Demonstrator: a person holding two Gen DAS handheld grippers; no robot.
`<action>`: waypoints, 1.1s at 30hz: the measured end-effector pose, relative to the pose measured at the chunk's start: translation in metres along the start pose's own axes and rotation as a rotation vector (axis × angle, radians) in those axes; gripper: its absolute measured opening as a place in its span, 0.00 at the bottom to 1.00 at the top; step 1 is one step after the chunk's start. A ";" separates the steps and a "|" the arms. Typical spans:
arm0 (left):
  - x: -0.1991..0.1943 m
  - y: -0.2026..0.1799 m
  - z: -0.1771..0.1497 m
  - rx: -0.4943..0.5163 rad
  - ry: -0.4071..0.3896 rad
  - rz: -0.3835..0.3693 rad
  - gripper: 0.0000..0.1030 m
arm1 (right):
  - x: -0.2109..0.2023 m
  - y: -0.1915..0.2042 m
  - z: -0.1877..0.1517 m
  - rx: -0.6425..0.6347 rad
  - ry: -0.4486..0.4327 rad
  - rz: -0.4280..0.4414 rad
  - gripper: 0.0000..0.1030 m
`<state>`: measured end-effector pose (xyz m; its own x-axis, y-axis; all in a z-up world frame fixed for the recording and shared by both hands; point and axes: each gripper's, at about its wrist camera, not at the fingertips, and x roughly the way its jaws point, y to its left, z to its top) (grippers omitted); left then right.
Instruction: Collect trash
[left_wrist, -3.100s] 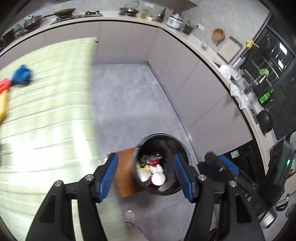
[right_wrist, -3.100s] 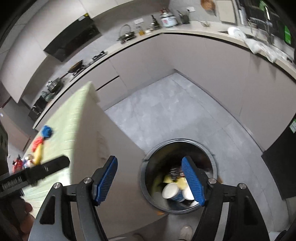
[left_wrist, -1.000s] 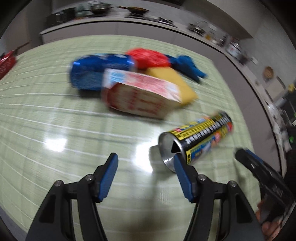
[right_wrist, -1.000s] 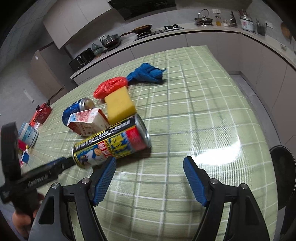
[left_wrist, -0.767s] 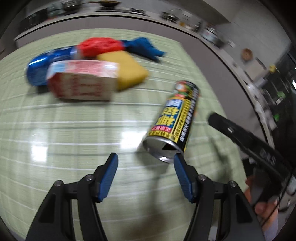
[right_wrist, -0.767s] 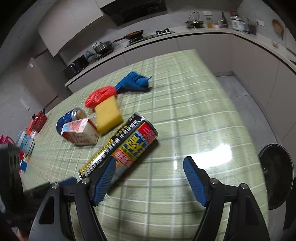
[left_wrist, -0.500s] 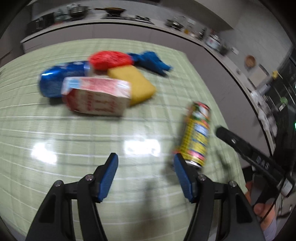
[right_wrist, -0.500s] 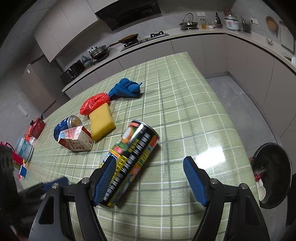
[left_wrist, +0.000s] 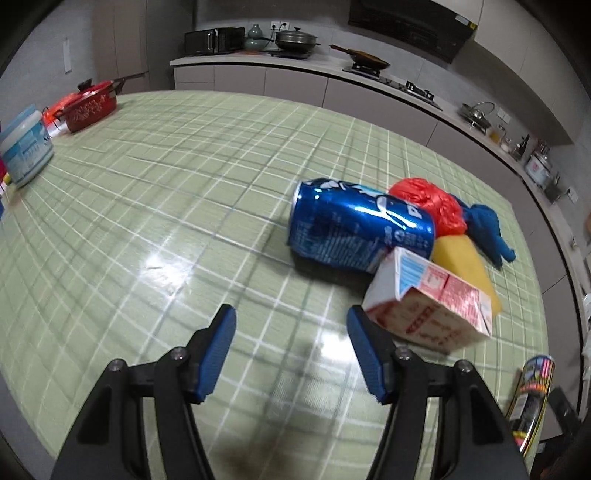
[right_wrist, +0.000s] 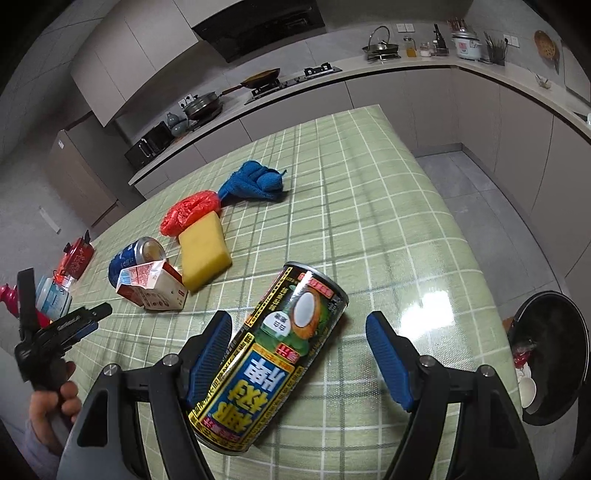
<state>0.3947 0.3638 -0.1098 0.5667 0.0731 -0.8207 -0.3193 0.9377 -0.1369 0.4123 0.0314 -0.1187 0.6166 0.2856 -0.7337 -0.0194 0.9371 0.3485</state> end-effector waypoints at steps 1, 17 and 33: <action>0.003 -0.001 0.001 0.002 -0.003 -0.005 0.62 | 0.000 0.001 -0.001 0.000 0.001 -0.008 0.74; 0.014 -0.017 0.007 0.139 0.032 -0.131 0.62 | -0.016 0.013 -0.020 0.079 -0.049 -0.123 0.74; -0.017 -0.058 -0.041 0.338 0.124 -0.299 0.62 | -0.028 0.011 -0.024 0.117 -0.073 -0.156 0.75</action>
<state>0.3724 0.2945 -0.1108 0.4944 -0.2387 -0.8358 0.1209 0.9711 -0.2058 0.3758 0.0384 -0.1083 0.6606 0.1196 -0.7412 0.1695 0.9380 0.3024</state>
